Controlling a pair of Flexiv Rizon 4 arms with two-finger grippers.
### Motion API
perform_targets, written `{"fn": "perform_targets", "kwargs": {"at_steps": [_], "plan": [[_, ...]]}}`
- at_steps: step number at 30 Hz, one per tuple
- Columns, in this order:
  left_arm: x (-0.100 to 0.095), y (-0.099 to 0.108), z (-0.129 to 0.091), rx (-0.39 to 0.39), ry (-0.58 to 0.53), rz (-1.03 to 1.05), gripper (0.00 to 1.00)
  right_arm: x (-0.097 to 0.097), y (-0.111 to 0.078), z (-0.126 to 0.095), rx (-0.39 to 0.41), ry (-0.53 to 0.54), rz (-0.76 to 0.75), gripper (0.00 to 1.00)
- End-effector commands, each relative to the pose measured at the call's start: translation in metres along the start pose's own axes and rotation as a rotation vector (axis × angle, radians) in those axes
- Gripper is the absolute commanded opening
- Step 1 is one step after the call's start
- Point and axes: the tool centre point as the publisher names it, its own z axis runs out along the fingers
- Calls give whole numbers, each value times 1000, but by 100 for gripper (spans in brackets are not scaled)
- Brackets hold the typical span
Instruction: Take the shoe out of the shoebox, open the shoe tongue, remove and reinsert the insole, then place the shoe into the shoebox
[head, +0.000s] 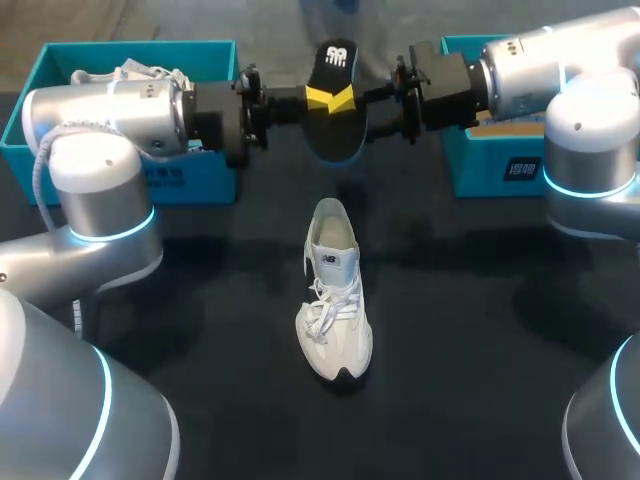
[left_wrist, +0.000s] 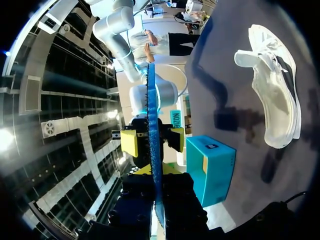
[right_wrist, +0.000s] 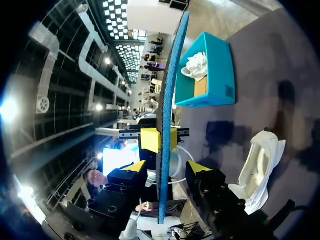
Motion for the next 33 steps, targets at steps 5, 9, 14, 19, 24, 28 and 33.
{"fn": "perform_targets", "kwargs": {"at_steps": [5,9,14,19,24,28,33], "plan": [[1,-2,1,0,-10,5,0,-2,5,6,7,7,0,45],[1,-2,1,-2,-15,4,0,-2,7,7,13,10,-3,25],[1,0,-2,-11,-17,3,0,-2,7,7,14,10,-3,14],[2,0,-2,-15,-16,3,0,-2,8,7,22,14,-3,0],[3,1,-3,-16,-5,6,40,-1,10,7,13,48,-34,0],[6,5,-6,-20,-1,13,100,0,10,6,4,58,-50,0],[8,10,-17,-12,11,31,100,0,11,2,-9,66,-125,0]]}}
